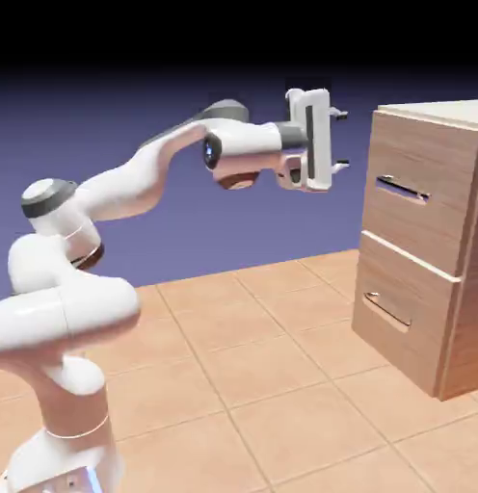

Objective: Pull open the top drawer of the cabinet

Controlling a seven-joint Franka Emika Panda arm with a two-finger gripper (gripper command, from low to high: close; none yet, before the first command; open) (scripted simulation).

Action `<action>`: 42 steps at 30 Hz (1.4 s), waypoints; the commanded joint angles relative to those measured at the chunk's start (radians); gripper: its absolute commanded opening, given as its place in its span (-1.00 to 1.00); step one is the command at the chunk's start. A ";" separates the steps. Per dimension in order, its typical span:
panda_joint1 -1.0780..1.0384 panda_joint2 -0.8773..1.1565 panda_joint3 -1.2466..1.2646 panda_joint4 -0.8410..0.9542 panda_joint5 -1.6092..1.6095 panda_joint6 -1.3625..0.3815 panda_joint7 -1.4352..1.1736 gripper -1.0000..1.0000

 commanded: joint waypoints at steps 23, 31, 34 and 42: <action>-0.068 -0.106 0.114 -0.043 0.236 -0.075 0.033 -1.00; 0.192 -0.131 0.094 -0.333 0.177 -0.108 0.023 -1.00; 0.301 -0.143 0.083 -0.435 0.143 -0.104 0.026 -1.00; 0.591 -0.181 0.051 -0.655 0.025 -0.043 0.060 -1.00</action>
